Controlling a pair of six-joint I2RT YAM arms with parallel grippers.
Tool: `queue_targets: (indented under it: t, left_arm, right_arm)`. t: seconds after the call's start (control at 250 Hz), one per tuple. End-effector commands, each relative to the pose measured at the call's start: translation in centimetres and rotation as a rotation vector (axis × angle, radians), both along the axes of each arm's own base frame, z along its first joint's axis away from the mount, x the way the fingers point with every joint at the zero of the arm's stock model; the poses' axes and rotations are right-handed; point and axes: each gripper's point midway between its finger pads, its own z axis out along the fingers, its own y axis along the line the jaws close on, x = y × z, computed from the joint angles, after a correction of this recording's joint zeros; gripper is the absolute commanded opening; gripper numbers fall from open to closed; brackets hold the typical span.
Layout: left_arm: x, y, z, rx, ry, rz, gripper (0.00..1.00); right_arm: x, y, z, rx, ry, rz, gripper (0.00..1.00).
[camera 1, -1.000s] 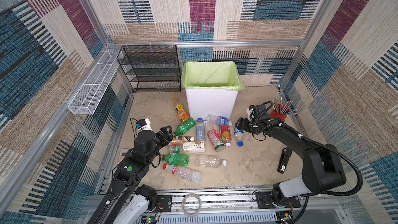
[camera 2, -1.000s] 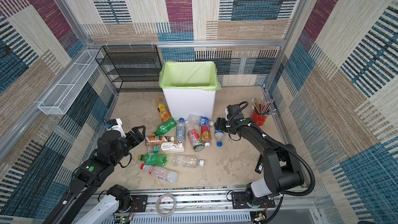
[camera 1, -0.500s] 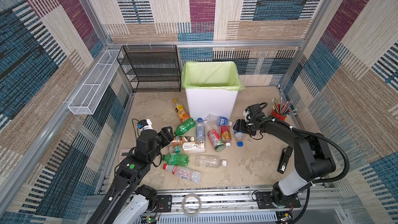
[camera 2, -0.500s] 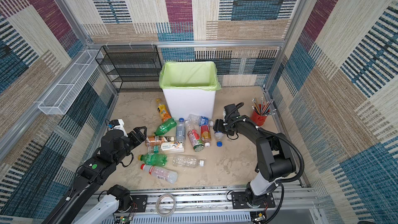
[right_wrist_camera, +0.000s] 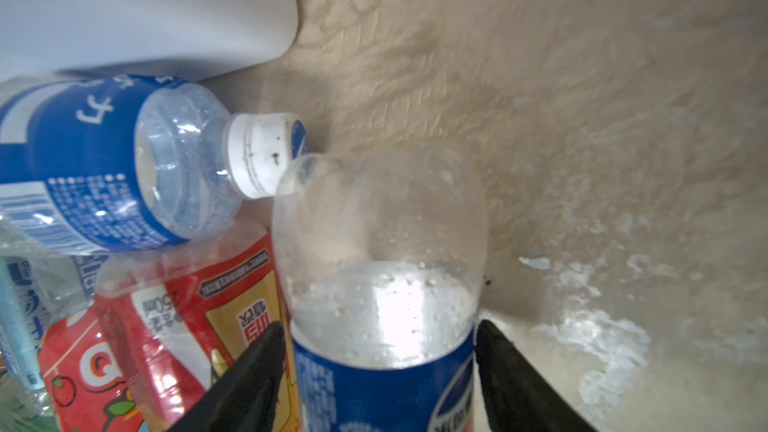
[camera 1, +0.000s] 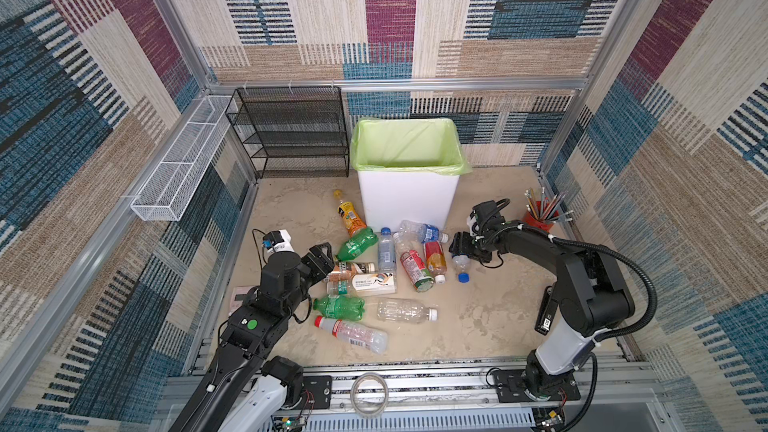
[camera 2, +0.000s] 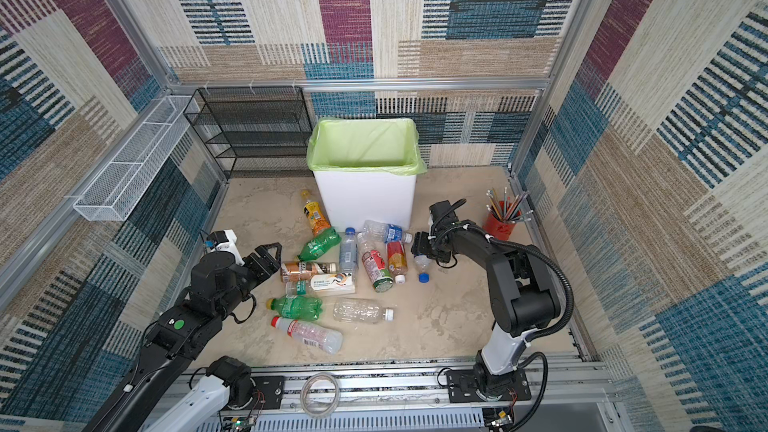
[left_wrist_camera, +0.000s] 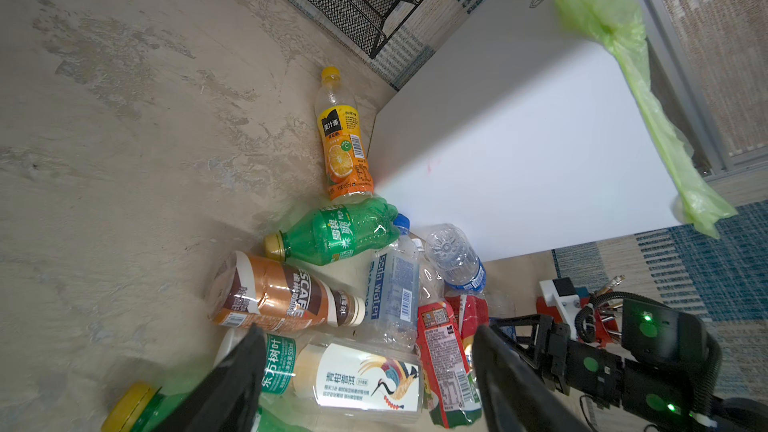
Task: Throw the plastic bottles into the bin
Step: 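Grasp the Pepsi-labelled clear bottle with the right gripper while left gripper hovers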
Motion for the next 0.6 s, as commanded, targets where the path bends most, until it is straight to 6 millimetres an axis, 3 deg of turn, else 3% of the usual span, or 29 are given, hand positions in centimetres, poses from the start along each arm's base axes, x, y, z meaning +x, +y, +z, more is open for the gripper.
queue_targets:
  t: [0.0, 0.352, 0.596]
  left_arm:
    - [0.1, 0.2, 0.4, 0.007, -0.014, 0.010, 0.79]
    - [-0.2, 0.5, 0.4, 0.010, -0.012, 0.019, 0.79]
    - [-0.1, 0.6, 0.4, 0.014, -0.013, 0.024, 0.79]
  right_arm:
    - [0.1, -0.2, -0.3, -0.020, 0.001, 0.005, 0.73]
    - [-0.3, -0.6, -0.8, -0.038, 0.005, 0.003, 0.63]
    - [-1.5, -1.1, 1.4, -0.027, -0.043, -0.015, 0.55]
